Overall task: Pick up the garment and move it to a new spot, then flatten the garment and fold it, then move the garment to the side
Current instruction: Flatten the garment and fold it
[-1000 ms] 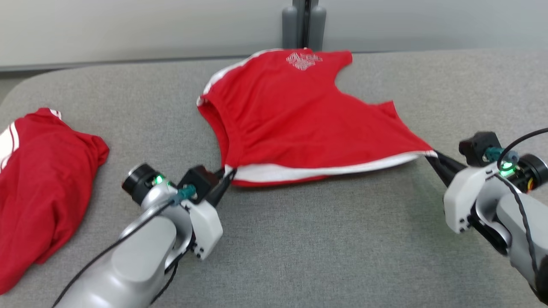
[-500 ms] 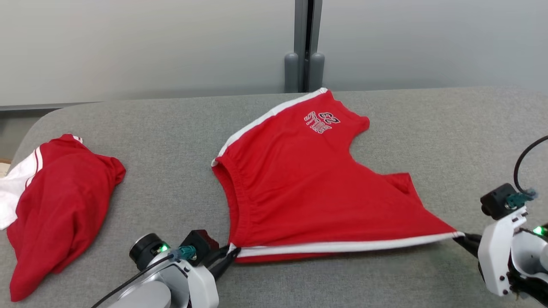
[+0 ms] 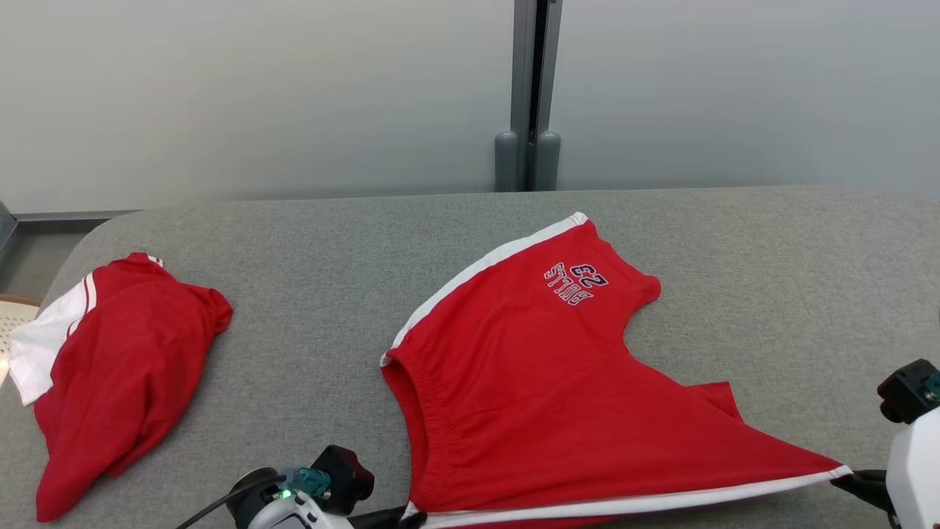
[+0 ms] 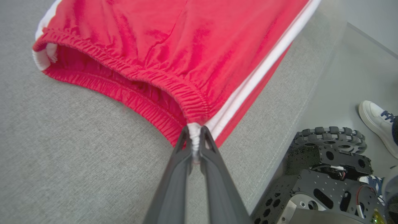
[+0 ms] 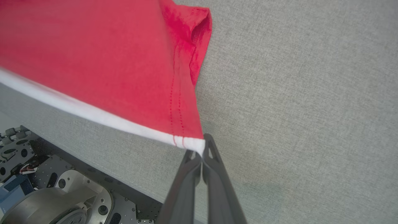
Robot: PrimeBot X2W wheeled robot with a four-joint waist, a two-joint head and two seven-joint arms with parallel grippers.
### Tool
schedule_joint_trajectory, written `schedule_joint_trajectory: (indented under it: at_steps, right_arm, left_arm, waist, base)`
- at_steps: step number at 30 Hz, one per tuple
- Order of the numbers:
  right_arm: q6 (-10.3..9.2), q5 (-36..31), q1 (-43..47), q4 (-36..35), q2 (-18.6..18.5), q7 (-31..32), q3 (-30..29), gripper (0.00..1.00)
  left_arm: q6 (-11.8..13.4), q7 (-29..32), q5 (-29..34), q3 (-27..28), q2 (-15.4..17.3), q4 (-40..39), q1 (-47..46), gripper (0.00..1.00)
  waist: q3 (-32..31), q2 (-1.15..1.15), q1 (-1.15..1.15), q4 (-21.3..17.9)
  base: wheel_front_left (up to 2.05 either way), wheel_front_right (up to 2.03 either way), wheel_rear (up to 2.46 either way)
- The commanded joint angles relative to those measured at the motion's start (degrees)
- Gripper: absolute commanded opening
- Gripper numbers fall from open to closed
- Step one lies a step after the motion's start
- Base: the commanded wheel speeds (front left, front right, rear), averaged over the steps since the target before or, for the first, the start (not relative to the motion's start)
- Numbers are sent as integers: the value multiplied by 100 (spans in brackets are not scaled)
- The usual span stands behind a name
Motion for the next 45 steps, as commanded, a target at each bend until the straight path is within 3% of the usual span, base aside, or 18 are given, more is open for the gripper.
schedule_joint_trajectory:
  at_steps: [1, 8, 16, 25, 38, 45]
  right_arm:
    - [-19, 73, 67, -15, -204, 69, -76, 0]
    - [-19, -50, -174, -365, -546, 91, -411, 0]
    - [-17, -231, -879, -270, -226, 236, -1006, 0]
    - [-16, -680, -1888, 210, 250, 651, -1473, 0]
    - [-15, -1452, -3031, 772, 713, 581, -1660, 0]
    - [-15, -1683, -3416, 1165, 882, 506, -1630, 0]
  left_arm:
    - [10, 59, -52, -4, 166, -85, 78, 0]
    - [103, 88, 57, 107, 392, -615, -186, 0]
    - [251, -35, 91, 465, 218, -765, -735, 0]
    - [500, -345, 170, 877, -392, -304, -1429, 0]
    - [297, -713, 315, 961, -1270, 687, -2240, 0]
    - [193, -845, 322, 922, -1537, 1118, -2481, 0]
  waist:
    - [-5, 0, 0, 3]
    - [158, 0, 0, 98]
    - [627, 0, 0, 380]
    - [1359, 0, 0, 886]
    - [2312, 0, 0, 1359]
    - [2626, 0, 0, 1505]
  base:
    - [0, 0, 0]
    - [0, 0, 0]
    - [0, 0, 0]
    - [0, 0, 0]
    - [0, 0, 0]
    - [0, 0, 0]
